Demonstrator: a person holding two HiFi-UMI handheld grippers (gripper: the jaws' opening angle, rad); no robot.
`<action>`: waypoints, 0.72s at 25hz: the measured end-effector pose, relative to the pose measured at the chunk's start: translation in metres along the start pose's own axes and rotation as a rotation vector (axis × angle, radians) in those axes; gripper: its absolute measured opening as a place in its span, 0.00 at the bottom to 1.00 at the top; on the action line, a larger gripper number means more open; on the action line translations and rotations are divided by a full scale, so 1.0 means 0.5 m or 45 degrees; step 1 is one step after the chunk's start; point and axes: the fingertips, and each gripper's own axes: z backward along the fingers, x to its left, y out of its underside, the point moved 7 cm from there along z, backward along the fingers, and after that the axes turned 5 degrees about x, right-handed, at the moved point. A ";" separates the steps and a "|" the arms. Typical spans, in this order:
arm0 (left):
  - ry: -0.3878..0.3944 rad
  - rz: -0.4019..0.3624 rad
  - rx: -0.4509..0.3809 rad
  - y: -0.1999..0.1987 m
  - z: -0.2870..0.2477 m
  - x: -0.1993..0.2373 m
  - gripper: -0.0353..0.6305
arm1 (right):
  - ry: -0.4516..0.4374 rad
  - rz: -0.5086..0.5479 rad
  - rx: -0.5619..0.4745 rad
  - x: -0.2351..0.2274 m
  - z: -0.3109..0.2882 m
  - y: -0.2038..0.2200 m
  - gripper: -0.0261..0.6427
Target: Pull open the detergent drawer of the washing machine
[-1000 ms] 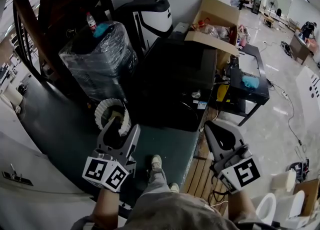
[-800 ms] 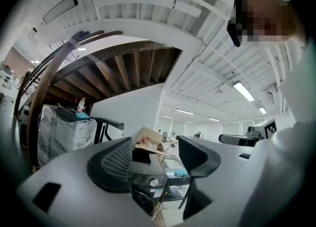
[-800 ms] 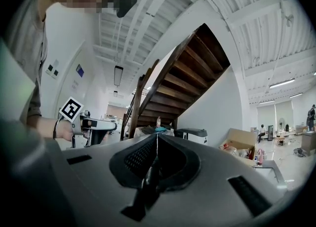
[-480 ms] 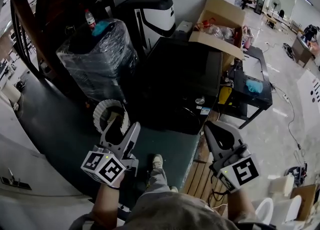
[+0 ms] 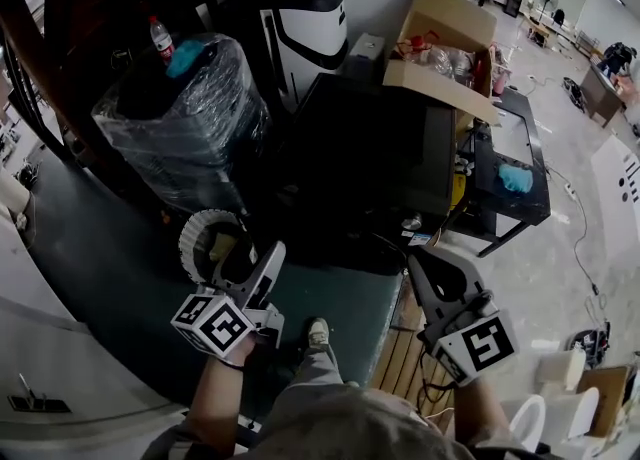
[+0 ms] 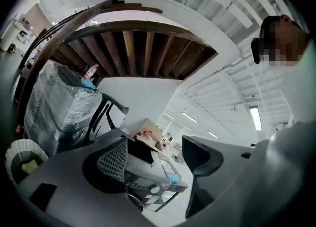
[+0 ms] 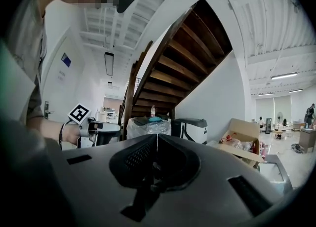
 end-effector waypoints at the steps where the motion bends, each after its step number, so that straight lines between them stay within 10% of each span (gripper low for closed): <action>1: 0.008 0.036 0.007 -0.004 -0.018 0.021 0.58 | 0.003 -0.004 0.009 -0.006 -0.021 0.000 0.09; 18: 0.124 0.521 0.152 0.032 -0.275 0.337 0.61 | 0.044 -0.094 0.128 -0.062 -0.337 0.031 0.09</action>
